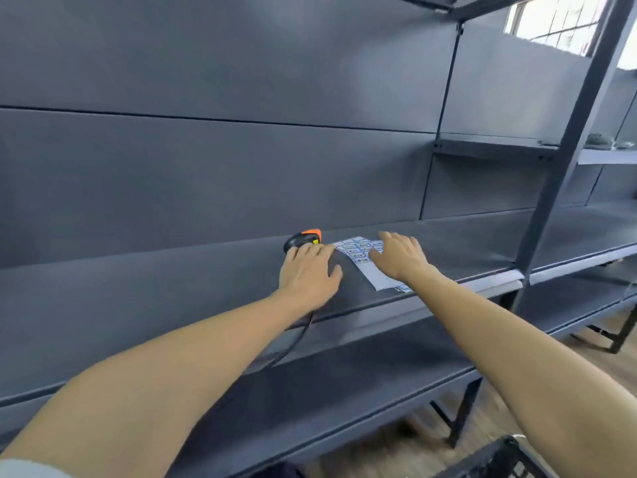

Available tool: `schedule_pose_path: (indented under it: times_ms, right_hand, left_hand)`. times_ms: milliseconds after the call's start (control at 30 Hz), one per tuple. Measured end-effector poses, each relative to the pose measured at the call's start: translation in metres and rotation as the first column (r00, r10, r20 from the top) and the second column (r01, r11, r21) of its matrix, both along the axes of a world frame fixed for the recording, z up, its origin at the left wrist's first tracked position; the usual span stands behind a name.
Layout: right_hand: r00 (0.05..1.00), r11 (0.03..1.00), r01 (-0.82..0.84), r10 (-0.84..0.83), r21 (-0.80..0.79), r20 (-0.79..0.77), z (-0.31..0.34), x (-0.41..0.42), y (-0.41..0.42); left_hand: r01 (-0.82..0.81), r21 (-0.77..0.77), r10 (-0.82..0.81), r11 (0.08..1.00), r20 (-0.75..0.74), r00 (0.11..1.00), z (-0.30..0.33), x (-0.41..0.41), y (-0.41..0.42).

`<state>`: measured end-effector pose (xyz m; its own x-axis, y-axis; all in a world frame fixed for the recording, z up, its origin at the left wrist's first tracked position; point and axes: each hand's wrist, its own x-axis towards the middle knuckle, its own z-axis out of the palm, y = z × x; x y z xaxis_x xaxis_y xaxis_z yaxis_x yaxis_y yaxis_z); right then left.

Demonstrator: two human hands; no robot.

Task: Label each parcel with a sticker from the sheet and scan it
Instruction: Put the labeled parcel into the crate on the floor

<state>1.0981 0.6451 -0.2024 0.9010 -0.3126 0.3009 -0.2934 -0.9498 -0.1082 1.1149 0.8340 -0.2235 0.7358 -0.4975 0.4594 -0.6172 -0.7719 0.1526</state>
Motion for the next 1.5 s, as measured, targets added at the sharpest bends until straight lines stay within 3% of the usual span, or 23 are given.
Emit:
schedule_pose_path:
  times_ms: [200, 433, 767, 1000, 1100, 1367, 1500]
  right_hand:
    - [0.963, 0.963, -0.268, 0.268, -0.010, 0.029, 0.019, 0.046, 0.124]
    - [0.821, 0.821, -0.571, 0.571, -0.007, -0.009, 0.025, 0.056, 0.276]
    - [0.466, 0.465, -0.882, 0.885, 0.084, -0.004, -0.003, -0.021, 0.454]
    - [0.174, 0.157, -0.946, 0.984, 0.283, 0.035, -0.068, -0.091, 0.532]
    - [0.044, 0.059, -0.934, 0.998, 0.353, -0.051, -0.112, -0.112, 0.548]
    - [-0.040, 0.169, -0.877, 0.907, 0.450, -0.419, -0.244, -0.140, 0.561]
    - [-0.058, 0.247, -0.852, 0.832, 0.461, -0.551, -0.299, -0.154, 0.559]
  left_hand:
    - [-0.299, 0.049, 0.301, 0.953, -0.036, 0.953, 0.012, 0.015, 0.122]
    - [-0.597, 0.035, 0.598, 0.801, -0.040, 0.800, 0.018, -0.004, 0.250]
    - [-0.888, 0.020, 0.882, 0.460, -0.123, 0.454, -0.039, -0.122, 0.417]
    - [-0.951, 0.060, 0.911, 0.304, -0.310, 0.272, -0.145, -0.219, 0.470]
    - [-0.965, 0.107, 0.891, 0.241, -0.419, 0.176, -0.201, -0.252, 0.476]
    - [-0.979, 0.180, 0.773, 0.093, -0.633, -0.043, -0.317, -0.324, 0.459]
    - [-0.996, 0.071, 0.679, -0.062, -0.728, -0.094, -0.358, -0.360, 0.442]
